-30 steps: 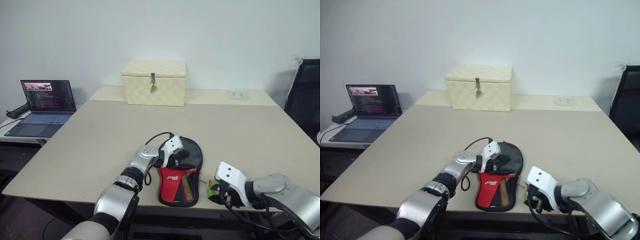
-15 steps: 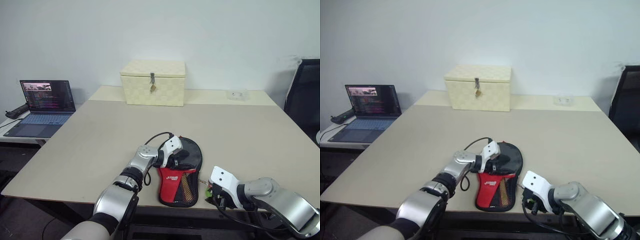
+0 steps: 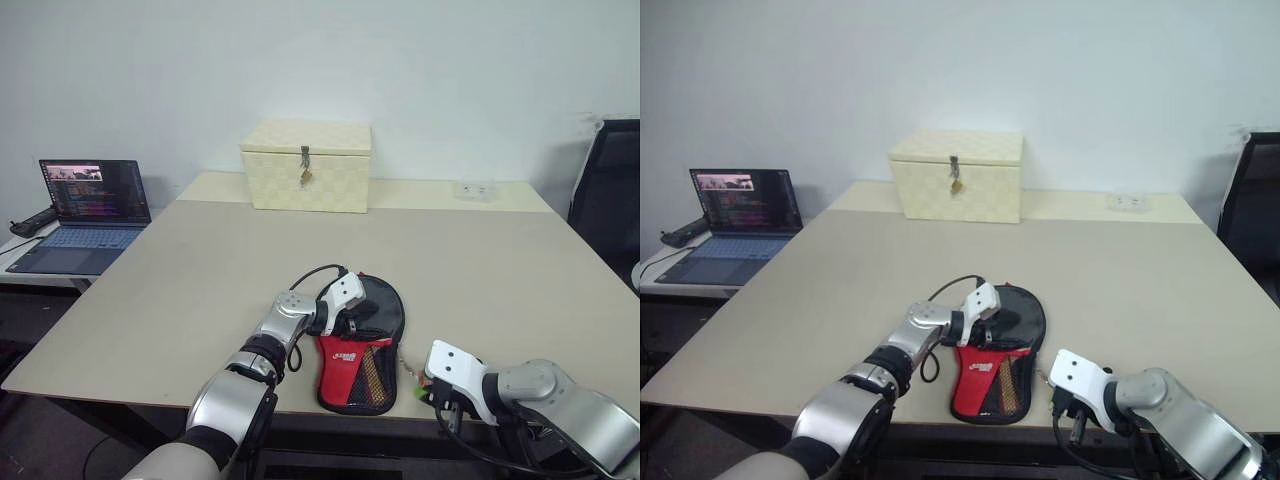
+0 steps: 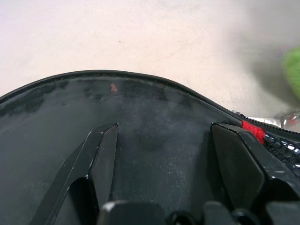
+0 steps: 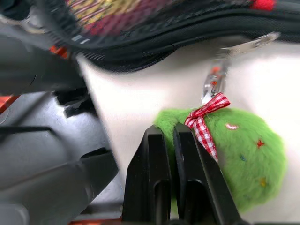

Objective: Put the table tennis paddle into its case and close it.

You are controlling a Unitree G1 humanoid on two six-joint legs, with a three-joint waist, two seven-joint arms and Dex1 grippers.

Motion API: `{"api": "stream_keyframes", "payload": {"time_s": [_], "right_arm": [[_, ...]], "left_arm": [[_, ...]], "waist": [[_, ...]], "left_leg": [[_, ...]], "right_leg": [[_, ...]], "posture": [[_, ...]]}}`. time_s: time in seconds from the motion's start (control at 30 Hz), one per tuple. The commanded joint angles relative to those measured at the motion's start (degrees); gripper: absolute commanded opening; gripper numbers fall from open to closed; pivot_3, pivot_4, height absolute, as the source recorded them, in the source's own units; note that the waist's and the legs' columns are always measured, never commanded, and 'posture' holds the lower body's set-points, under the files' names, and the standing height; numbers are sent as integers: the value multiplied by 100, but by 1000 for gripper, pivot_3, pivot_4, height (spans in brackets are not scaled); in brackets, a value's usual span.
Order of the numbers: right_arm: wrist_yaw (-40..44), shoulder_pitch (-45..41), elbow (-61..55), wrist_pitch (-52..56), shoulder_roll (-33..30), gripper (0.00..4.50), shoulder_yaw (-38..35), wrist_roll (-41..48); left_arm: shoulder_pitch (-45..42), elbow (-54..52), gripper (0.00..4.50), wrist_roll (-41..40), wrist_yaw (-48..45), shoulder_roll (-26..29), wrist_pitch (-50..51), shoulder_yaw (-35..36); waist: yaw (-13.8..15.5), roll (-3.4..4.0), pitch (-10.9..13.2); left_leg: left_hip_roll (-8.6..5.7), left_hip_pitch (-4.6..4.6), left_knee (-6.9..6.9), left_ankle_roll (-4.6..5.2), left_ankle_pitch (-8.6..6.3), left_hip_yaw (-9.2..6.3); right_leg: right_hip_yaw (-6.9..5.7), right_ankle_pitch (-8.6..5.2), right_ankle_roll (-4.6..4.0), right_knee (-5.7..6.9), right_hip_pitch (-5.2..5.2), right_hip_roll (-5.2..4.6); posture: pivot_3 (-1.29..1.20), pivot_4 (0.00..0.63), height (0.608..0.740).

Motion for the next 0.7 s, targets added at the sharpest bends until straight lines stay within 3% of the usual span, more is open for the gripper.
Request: {"api": "stream_keyframes", "payload": {"time_s": [0.03,0.7], "right_arm": [[386,129,-691,249,-146,48,-95,498],[670,414,-2179,995,-175,48,-389,2504]], "left_arm": [[220,246,3429,310,31,12,85,-236],[235,251,3429,460,319,-10,94,-362]], "waist": [[0,1,0],[11,-3,-4]], "left_leg": [[0,-1,-1,0,0,0],[1,0,-2,1,-4,-5]], "right_leg": [[0,0,0,-1,0,0],[-5,0,2,-16,9,-4]], "posture": [[0,150,740],[0,150,740]]}}
